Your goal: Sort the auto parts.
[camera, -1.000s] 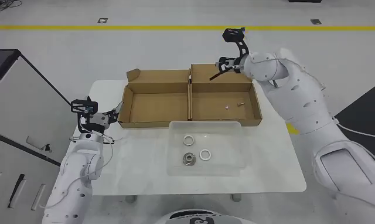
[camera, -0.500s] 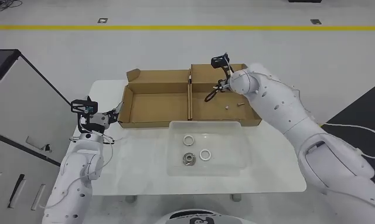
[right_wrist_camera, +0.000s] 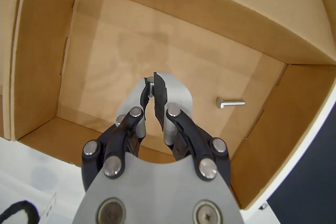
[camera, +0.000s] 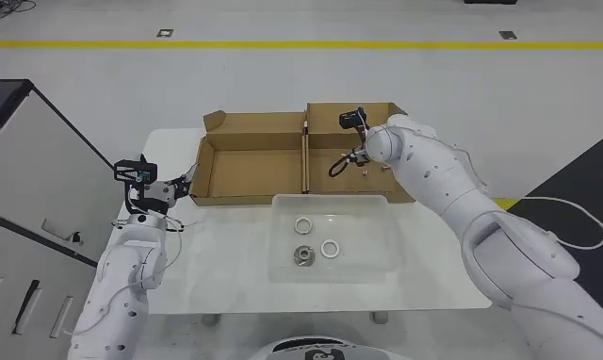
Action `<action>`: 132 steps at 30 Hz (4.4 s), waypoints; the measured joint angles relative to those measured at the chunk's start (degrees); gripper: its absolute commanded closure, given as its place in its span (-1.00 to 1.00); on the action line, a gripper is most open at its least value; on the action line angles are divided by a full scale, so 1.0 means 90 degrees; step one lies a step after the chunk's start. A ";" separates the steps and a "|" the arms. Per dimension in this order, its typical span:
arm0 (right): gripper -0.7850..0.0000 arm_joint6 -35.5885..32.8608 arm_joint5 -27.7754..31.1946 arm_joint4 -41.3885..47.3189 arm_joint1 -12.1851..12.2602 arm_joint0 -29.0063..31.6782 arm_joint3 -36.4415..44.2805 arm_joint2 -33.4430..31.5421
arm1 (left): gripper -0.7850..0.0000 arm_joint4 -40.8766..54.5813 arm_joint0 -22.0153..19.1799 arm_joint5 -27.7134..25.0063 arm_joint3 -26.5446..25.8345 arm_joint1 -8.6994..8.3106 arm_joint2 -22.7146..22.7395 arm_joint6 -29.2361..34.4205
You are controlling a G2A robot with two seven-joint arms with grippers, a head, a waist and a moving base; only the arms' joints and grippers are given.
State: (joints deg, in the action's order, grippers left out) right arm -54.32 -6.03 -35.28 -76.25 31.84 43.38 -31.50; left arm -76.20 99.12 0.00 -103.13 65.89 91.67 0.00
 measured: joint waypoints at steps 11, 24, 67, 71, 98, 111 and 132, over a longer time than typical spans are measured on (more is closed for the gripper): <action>1.00 -0.0102 0.0192 -0.0100 -0.0254 -0.0031 -0.0613 0.0122 | -1.00 0.0000 0.0000 0.0000 0.0000 0.0000 0.0000 0.0000; 0.10 0.0055 0.0285 -0.0192 -0.0440 -0.0080 -0.1006 0.0069 | -1.00 0.0000 0.0000 0.0000 0.0000 0.0000 0.0000 0.0000; -1.00 -0.1399 -0.0013 0.3522 0.1286 0.3132 0.5671 -0.6229 | -1.00 0.0000 0.0000 0.0000 0.0000 0.0000 0.0000 0.0000; -1.00 -0.1940 0.0074 0.4255 0.1395 0.3437 0.5610 -0.6919 | -1.00 0.0000 0.0000 0.0000 0.0000 0.0000 0.0000 0.0000; -1.00 -0.3111 0.0545 0.5793 0.1611 0.3878 0.5196 -0.8196 | -1.00 -0.0198 0.0026 -0.0205 -0.0197 -0.0018 0.0037 0.0026; -1.00 -0.3111 0.0545 0.5793 0.1611 0.3878 0.5196 -0.8196 | -1.00 0.0311 -0.0404 -0.2230 -0.2225 -0.0118 -0.0414 0.3496; -1.00 -0.3111 0.0545 0.5793 0.1611 0.3878 0.5196 -0.8196 | -1.00 0.1947 -0.3515 -0.2676 -0.2278 0.0098 -0.3886 0.8921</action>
State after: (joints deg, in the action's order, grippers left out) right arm -82.32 -1.12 16.86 -61.75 66.74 90.14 -105.26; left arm -58.68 67.49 -24.09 -123.64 66.77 56.70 80.29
